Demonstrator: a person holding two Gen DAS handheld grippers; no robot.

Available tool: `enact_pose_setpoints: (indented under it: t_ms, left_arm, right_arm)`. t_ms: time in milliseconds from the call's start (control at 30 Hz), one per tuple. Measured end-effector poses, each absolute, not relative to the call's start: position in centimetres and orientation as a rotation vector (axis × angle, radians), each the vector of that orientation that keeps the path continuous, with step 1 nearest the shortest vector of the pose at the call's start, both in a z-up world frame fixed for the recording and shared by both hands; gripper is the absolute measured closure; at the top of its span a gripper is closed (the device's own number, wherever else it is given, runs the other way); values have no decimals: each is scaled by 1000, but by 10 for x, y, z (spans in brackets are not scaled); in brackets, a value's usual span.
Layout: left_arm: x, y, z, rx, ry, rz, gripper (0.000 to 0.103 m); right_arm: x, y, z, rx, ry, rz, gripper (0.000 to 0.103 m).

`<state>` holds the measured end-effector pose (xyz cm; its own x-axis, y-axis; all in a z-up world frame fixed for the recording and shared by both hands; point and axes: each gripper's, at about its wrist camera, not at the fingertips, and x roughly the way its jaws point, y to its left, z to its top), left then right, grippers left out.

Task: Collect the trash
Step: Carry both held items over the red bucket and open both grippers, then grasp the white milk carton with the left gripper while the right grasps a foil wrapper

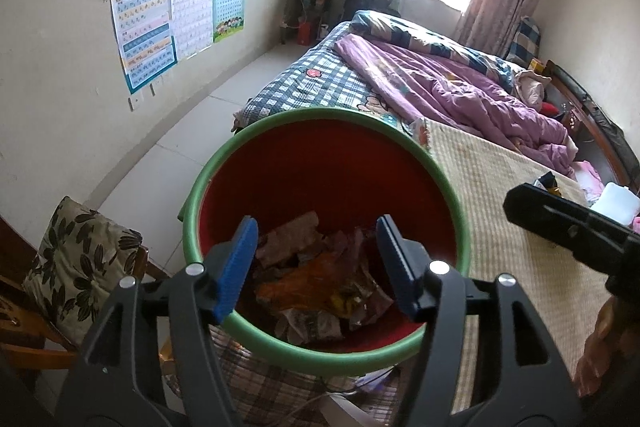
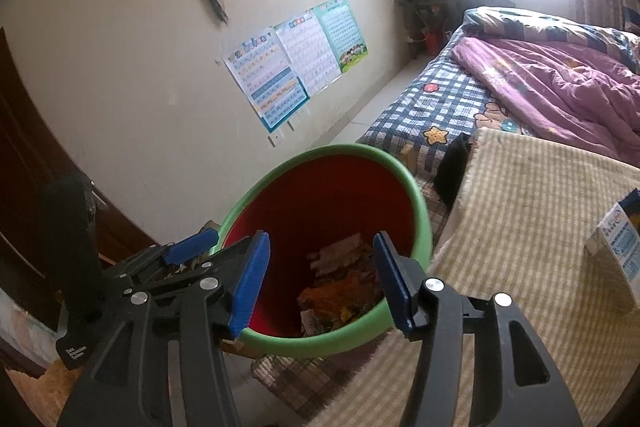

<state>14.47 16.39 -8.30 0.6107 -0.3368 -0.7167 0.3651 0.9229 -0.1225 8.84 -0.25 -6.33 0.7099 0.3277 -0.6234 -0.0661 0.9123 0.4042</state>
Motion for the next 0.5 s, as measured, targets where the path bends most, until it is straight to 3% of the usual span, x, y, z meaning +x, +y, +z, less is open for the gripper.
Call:
enact_pose_setpoints:
  t_ms: [500]
  left_arm:
    - [110, 113, -73, 78, 790, -448, 44]
  right_arm:
    - [29, -89, -75, 422, 746, 68, 50]
